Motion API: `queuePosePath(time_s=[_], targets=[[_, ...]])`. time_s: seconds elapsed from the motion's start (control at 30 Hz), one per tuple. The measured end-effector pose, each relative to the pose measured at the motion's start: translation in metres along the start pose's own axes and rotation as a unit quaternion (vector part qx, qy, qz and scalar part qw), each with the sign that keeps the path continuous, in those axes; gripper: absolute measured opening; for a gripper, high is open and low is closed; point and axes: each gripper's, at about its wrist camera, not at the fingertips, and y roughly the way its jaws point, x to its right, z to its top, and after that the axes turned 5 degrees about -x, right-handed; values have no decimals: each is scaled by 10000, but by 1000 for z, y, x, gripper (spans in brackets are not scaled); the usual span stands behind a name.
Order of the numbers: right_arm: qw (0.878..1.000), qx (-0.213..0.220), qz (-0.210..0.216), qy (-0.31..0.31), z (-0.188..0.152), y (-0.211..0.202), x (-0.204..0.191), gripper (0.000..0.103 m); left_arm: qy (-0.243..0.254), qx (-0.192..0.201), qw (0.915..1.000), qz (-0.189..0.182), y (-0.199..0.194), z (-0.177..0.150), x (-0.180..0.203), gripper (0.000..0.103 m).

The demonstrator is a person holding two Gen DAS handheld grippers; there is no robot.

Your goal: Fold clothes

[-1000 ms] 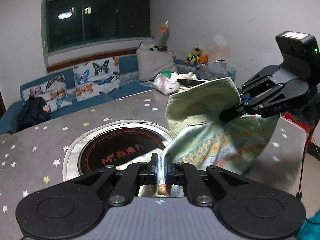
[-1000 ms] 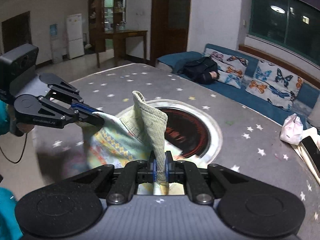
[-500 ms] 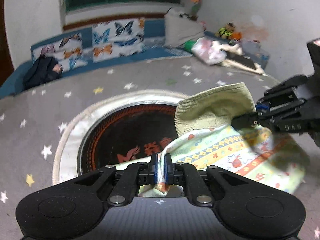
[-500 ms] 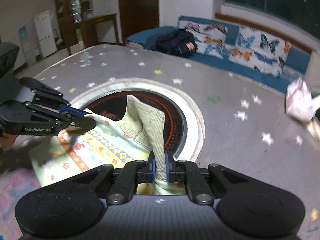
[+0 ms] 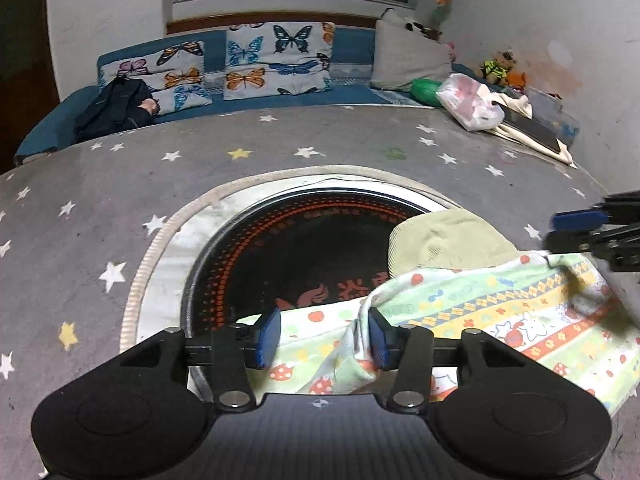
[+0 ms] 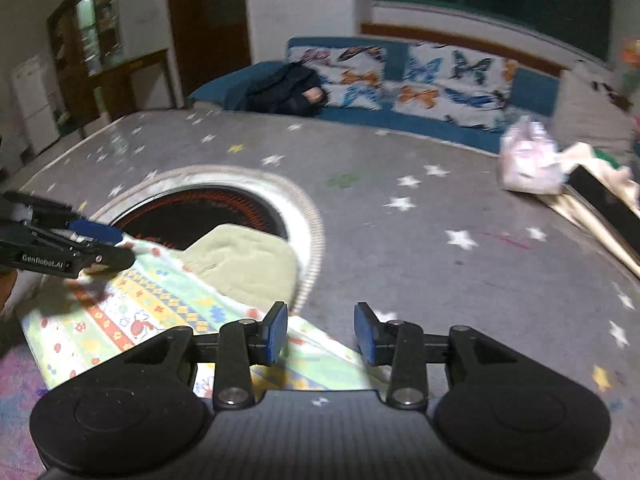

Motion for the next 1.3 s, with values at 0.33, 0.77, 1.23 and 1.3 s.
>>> queuePosePath(time_s=[0.33, 0.77, 1.23, 1.3], targets=[[9988, -63, 385, -280, -26, -16, -20, 36, -355, -48, 9988, 345, -6, 6, -14, 54], [9995, 21, 276, -151, -13, -6, -20, 32, -360, 282, 9984, -334, -35, 7, 13, 30], [9998, 6, 158, -99, -3, 18, -33, 32, -654, -124, 9942, -840, 12, 13, 36, 25], [9994, 81, 297, -181, -4, 11, -40, 32, -628, -73, 9945, -837, 5, 11, 37, 25]])
